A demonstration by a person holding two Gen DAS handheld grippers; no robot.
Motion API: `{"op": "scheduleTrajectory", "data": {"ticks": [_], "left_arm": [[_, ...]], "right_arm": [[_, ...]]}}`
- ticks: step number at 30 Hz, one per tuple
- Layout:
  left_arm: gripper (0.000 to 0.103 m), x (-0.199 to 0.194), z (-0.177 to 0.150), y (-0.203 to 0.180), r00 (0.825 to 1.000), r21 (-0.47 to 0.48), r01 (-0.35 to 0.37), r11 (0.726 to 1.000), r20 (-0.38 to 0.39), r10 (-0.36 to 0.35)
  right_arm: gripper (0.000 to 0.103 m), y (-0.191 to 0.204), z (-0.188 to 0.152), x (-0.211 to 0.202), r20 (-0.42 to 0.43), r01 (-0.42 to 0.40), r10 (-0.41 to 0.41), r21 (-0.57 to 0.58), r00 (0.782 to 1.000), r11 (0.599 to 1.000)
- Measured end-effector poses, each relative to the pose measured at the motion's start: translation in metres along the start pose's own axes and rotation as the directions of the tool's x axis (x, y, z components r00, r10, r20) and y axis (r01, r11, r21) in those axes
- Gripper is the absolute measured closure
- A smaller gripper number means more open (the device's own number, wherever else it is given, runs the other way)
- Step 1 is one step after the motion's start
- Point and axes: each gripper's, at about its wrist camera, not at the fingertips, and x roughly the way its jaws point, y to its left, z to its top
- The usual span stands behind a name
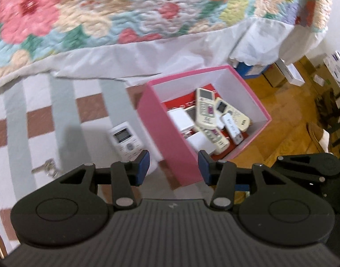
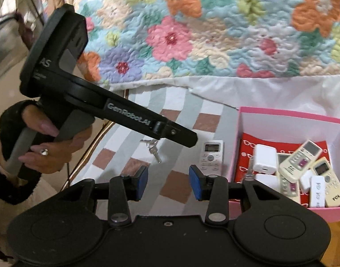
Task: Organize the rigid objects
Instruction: 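Move the left gripper back toward the white TCL remote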
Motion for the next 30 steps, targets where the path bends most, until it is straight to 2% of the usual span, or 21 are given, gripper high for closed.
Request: {"op": "scheduleTrajectory", "data": {"ticks": [3,7,8,9,14,17,21,23,27,30], "left_arm": [[0.055,0.004,-0.013,0.018,1.0,-0.033,-0.008,0.999,0.009,0.008],[0.054,0.017,-0.03,0.038,0.999,-0.064,-0.032,0.997,0.022,0.034],[0.053,0.021,-0.033,0.044,0.999,-0.075,-0.036,0.997,0.022,0.037],[0.053,0.026,-0.037,0.05,0.999,-0.089,-0.033,0.995,0.019,0.035],[0.051,0.051,-0.047,0.078,1.0,-0.169,0.005,0.986,0.01,-0.004],[0.05,0.066,-0.052,0.091,0.999,-0.209,0.034,0.977,0.029,-0.029],[0.05,0.092,-0.057,0.101,0.999,-0.24,0.041,0.97,0.031,-0.035],[0.05,0.102,-0.056,0.106,0.999,-0.252,0.038,0.967,0.032,-0.031],[0.051,0.119,-0.038,0.121,0.999,-0.263,0.027,0.964,0.046,-0.015],[0.052,0.128,-0.019,0.129,1.0,-0.239,0.002,0.971,0.02,0.003]], "right_arm": [[0.052,0.01,-0.007,0.019,-0.019,0.024,-0.025,-0.048,1.0,0.999],[0.048,0.031,-0.025,0.054,-0.026,0.15,-0.157,-0.179,0.987,0.972],[0.044,0.034,-0.029,0.063,-0.018,0.176,-0.183,-0.197,0.983,0.965],[0.037,0.036,-0.033,0.072,-0.014,0.202,-0.209,-0.206,0.978,0.957],[0.036,0.041,-0.047,0.114,-0.01,0.296,-0.305,-0.221,0.952,0.929],[0.036,0.037,-0.05,0.138,-0.017,0.366,-0.375,-0.185,0.927,0.912],[0.036,0.029,-0.05,0.161,-0.033,0.464,-0.473,-0.146,0.881,0.874],[0.036,0.024,-0.049,0.165,-0.062,0.461,-0.466,-0.08,0.883,0.884],[0.036,0.014,-0.056,0.167,-0.102,0.406,-0.397,0.09,0.912,0.909],[0.036,0.0,-0.063,0.171,-0.12,0.381,-0.363,0.225,0.924,0.897]]}}
